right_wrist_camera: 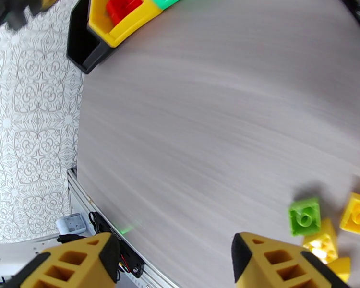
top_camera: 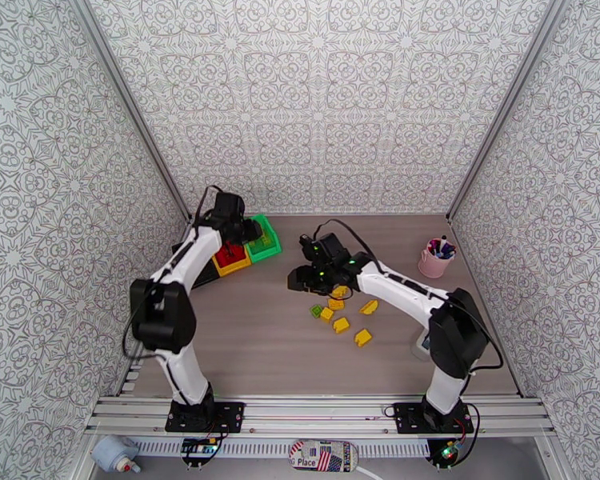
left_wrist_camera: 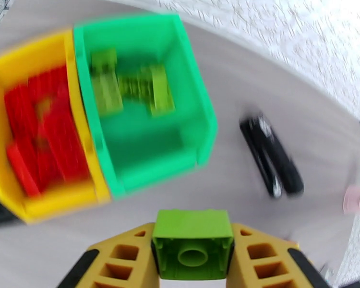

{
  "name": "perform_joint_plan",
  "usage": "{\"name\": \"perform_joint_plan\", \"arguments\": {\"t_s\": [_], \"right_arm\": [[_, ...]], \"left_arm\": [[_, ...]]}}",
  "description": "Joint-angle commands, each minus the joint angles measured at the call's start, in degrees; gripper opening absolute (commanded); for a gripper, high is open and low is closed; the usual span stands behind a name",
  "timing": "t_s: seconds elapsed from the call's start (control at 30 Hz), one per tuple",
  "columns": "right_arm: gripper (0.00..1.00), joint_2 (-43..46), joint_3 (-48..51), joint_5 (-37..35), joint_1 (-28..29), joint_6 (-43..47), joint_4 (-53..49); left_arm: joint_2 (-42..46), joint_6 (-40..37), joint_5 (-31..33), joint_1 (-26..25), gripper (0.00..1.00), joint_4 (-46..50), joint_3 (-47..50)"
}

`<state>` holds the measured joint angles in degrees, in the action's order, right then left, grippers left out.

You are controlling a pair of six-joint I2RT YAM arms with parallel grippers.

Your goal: Sort the legos into containers by color

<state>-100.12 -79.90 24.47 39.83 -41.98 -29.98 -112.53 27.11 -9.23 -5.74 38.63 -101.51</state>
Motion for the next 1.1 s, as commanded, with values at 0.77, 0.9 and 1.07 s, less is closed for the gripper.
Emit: {"name": "perform_joint_plan", "arguments": {"t_s": [0.77, 0.9, 1.07], "right_arm": [[0.68, 18.33, 18.52, -9.30, -3.53, 2.85, -6.54], [0.68, 20.86, 20.83, -10.05, -3.89, 2.43, -6.70], [0.69, 23.96, 23.19, -10.91, -4.39, 1.99, -6.95]], "left_arm": [[7.29, -1.94, 11.68, -24.56, 0.88, 6.89, 18.15], [2.24, 0.78, 12.52, -29.18, 0.89, 9.17, 15.03], [-4.33, 1.71, 13.40, -32.41, 0.90, 12.93, 9.40]]}}
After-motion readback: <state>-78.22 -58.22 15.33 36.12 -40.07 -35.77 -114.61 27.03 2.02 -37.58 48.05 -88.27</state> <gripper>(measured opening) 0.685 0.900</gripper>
